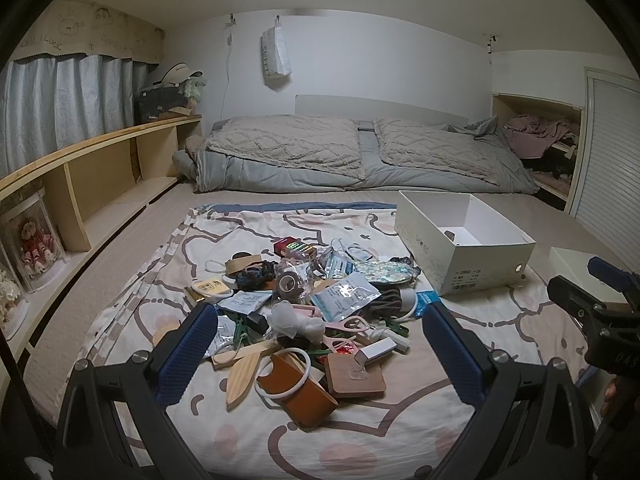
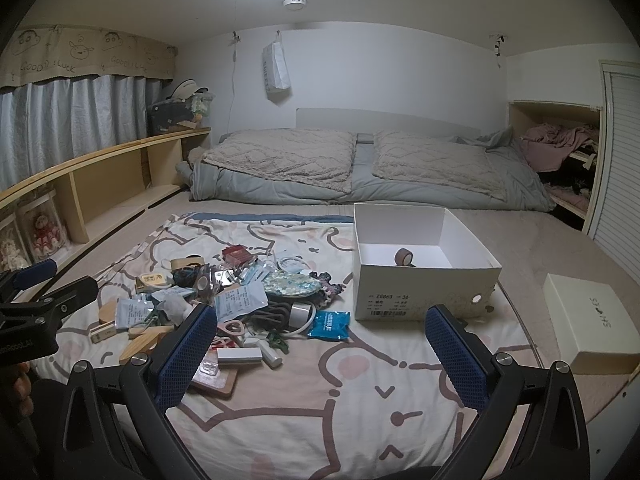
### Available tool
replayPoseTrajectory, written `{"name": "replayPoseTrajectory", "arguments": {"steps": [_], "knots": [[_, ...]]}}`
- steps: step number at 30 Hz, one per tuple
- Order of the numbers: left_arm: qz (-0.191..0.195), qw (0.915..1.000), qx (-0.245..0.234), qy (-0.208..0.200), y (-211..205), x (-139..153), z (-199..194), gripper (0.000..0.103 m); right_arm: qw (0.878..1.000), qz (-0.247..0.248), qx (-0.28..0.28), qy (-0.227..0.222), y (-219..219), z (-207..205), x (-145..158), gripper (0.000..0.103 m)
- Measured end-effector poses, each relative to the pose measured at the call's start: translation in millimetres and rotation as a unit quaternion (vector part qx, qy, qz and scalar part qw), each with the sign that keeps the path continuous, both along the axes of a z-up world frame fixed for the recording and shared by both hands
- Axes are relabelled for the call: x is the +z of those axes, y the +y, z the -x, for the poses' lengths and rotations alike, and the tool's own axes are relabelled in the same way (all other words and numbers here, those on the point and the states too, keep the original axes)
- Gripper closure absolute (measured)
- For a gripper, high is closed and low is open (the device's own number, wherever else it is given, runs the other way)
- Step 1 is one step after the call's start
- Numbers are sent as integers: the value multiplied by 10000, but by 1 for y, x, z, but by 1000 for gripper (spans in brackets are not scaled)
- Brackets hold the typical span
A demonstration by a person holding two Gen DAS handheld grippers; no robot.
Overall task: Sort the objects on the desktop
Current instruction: 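Move both tools toward the cluttered pile on the bed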
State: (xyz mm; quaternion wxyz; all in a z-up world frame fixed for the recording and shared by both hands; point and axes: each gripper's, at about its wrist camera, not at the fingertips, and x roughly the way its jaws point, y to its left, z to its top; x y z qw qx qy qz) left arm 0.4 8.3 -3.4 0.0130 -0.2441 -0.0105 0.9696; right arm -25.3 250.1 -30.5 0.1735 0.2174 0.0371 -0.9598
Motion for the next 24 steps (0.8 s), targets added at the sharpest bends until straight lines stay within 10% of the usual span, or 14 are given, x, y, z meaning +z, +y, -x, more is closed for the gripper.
{"name": "replayPoseTrajectory", "arguments": {"steps": [24], "knots": [[-79, 9992, 53, -401, 0, -26, 22, 0, 9993, -78, 97, -359, -8, 11, -18, 0]]}}
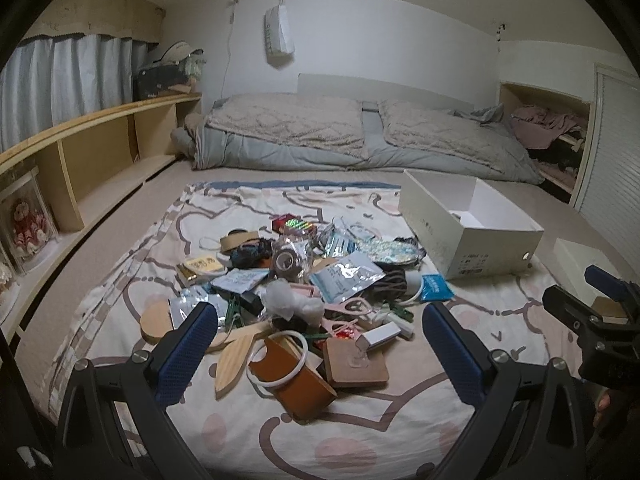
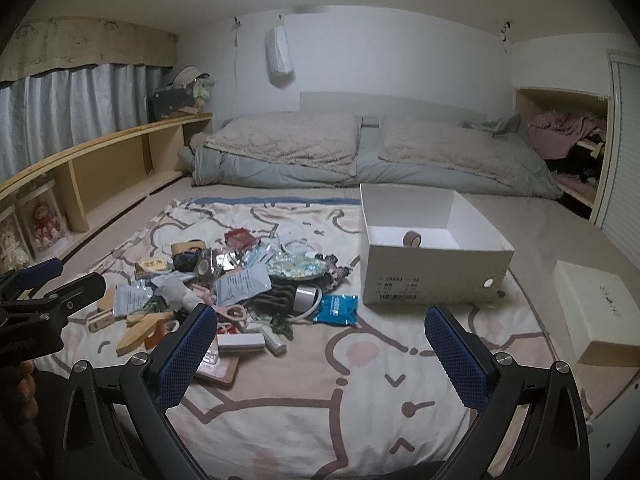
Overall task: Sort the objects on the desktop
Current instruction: 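Move both tools toward the cluttered pile on the bed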
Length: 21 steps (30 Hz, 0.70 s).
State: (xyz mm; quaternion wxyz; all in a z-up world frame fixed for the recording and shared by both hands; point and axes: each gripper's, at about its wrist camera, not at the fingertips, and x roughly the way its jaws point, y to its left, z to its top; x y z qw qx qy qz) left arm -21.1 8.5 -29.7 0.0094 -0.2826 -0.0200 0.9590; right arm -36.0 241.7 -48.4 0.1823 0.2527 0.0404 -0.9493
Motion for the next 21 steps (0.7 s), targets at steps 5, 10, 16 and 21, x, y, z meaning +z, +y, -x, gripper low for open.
{"name": "replayPoseTrajectory", "arguments": {"steps": [5, 10, 16, 21], "knots": [[35, 9999, 49, -159, -4, -17, 6, 0, 9998, -31, 47, -177, -4, 7, -13, 0], [29, 9995, 195, -245, -9, -32, 9, 0, 9993, -33, 54, -357, -7, 15, -24, 0], [-79, 9988, 252, -412, -10, -51, 10, 0, 9981, -48, 109, -607, -13, 23, -41, 0], [-80, 9979, 313, -558, -11, -66, 10, 0, 9964, -96, 202, -812, -19, 28, -56, 0]]}}
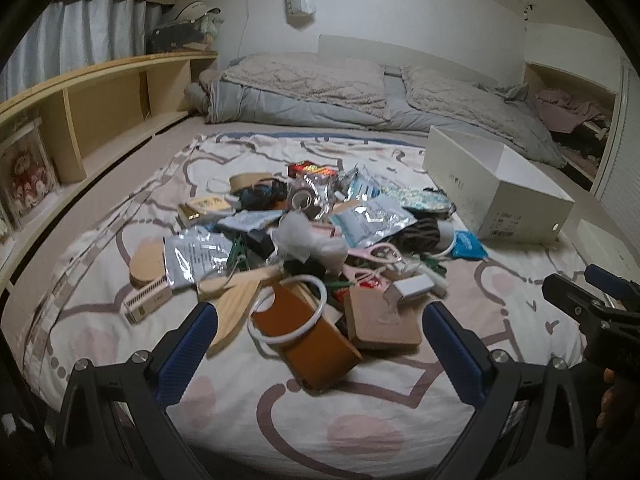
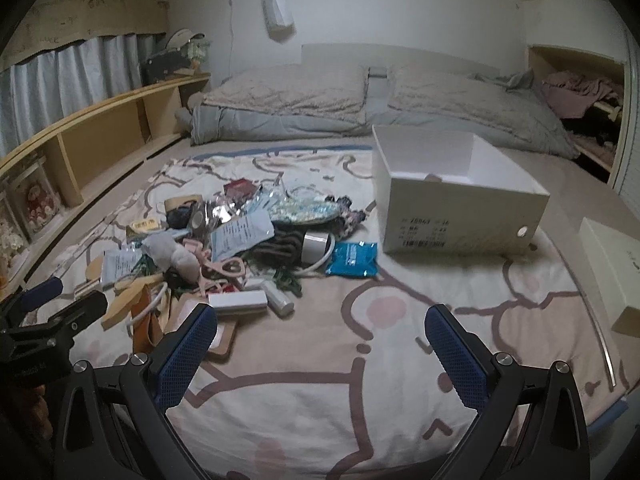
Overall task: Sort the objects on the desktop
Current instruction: 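Move both tools toward the cluttered pile on the bed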
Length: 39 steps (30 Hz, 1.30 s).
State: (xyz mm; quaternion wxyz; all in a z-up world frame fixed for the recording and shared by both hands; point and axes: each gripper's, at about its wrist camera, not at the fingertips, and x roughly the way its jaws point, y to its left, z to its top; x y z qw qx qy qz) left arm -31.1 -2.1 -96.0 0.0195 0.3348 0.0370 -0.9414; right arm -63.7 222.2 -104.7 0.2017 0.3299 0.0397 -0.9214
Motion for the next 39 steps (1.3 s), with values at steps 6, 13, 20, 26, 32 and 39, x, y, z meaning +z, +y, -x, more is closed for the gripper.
{"name": "replayPoseTrajectory", "arguments": {"steps": [6, 13, 20, 26, 32, 39], "knots": [[-198, 9997, 109, -93, -10, -10, 3, 0, 9995, -49, 89, -294, -10, 6, -19, 0], [-462, 9980, 386, -168, -31, -21, 4, 0, 9978, -80, 237, -615, -24, 12, -40, 0], [-701, 9945, 751, -197, -51, -27, 7, 0, 9938, 26, 546, -967, -50, 20, -58, 0], [-810, 9918, 981, -140, -65, -30, 5, 0, 9886, 130, 785, -1281, -79, 26, -72, 0], [-850, 9909, 1042, -92, -73, -31, 4, 0, 9825, 305, 837, -1634, -99, 38, -83, 0], [-955, 9893, 1103, -88, -81, -34, 4, 0, 9744, 488, 767, -2055, -120, 55, -96, 0]]}}
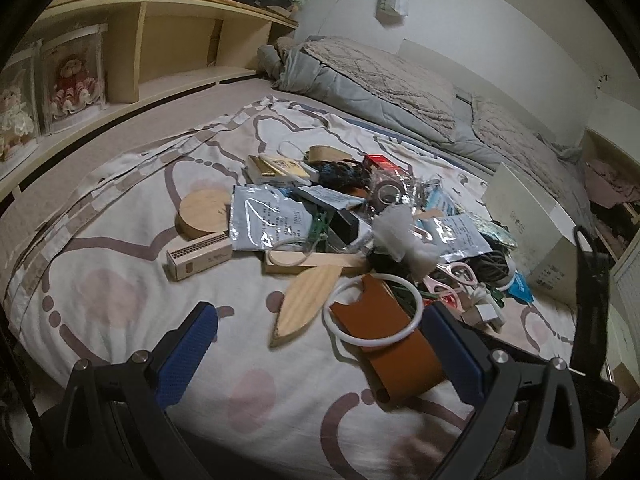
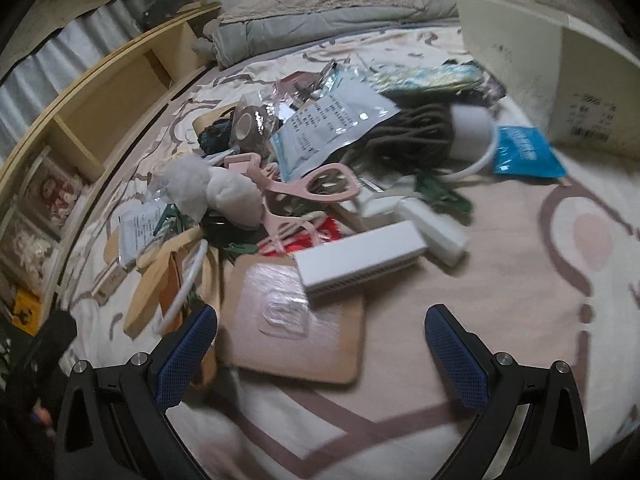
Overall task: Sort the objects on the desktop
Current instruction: 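Lower the right tool over the wooden coaster with clear hook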
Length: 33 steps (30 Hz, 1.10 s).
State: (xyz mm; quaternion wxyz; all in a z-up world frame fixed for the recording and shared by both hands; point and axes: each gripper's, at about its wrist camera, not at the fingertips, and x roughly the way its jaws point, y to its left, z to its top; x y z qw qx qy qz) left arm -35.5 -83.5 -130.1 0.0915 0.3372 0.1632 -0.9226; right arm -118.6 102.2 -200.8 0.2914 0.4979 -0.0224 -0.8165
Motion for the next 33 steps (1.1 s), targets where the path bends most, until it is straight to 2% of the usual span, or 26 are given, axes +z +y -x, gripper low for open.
{"name": "replayPoseTrajectory", "arguments": {"steps": [8, 13, 17, 23, 27, 30, 33], "knots": [[-164, 9998, 66, -15, -9, -4, 2, 0, 9987, -308, -31, 400, -2, -1, -9, 0], [-45, 10000, -64, -43, -1, -6, 4, 0, 9930, -862, -218, 781, 13, -2, -13, 0], [-5, 9997, -240, -99, 5, -8, 6, 0, 9913, -938, -402, 828, 32, 4, -13, 0], [-264, 9977, -559, -285, 14, -17, 10, 0, 9903, -973, -520, 844, 52, 5, -15, 0], [-216, 9967, -698, -339, 26, -20, 12, 0, 9891, -1022, -512, 925, 62, 0, -18, 0], [-167, 9952, -873, -407, 38, -24, 18, 0, 9839, -1294, -422, 1158, 62, -9, -22, 0], [-18, 9943, -941, -493, 47, -28, 22, 0, 9832, -1241, -530, 1227, 63, -11, -22, 0]]}}
